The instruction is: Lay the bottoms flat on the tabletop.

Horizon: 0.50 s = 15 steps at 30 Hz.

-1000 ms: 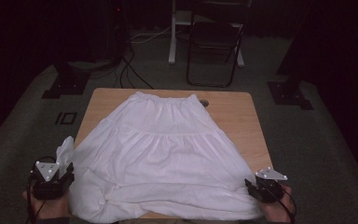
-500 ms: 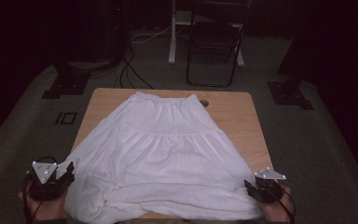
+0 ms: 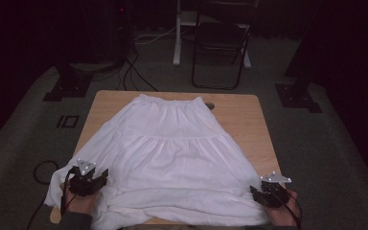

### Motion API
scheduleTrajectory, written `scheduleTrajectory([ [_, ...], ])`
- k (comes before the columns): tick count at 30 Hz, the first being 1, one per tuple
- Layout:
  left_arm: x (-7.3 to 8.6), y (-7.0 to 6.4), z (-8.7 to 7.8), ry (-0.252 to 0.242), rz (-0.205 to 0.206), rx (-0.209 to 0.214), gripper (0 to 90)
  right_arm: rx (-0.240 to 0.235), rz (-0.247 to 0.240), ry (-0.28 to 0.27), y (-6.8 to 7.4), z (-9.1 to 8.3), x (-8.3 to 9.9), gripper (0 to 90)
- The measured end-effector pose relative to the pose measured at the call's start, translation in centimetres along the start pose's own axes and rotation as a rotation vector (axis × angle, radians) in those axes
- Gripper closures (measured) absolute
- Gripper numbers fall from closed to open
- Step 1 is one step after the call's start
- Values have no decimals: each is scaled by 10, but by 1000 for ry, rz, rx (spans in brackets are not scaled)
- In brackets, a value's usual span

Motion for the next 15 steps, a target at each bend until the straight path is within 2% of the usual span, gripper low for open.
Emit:
scheduleTrajectory([
  [4, 5, 3, 14, 50, -11, 4, 474, -10, 2, 16, -1, 8, 0, 466],
  [7, 16, 8, 20, 80, -26, -4, 473, -48, 48, 8, -6, 8, 2, 489],
  [8, 19, 10, 21, 92, -35, -7, 474, -49, 47, 6, -6, 8, 2, 508],
  [10, 23, 16, 20, 89, -90, 10, 477, -60, 46, 7, -6, 7, 2, 565],
  [13, 27, 21, 17, 87, -94, 2, 522, -60, 50, 13, -6, 6, 3, 665],
  [15, 29, 24, 15, 84, -94, 2, 589, -56, 46, 15, -6, 5, 3, 726],
])
Point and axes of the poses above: each handheld gripper's, and its own axes: z roughly forward along the jaws, x roughly out of its underside, y roughly to its left, the point moved 2 cm from there along z, roughly forward along the jaws, and after that the axes turned 5 degrees about -x, right-handed, at the moved point
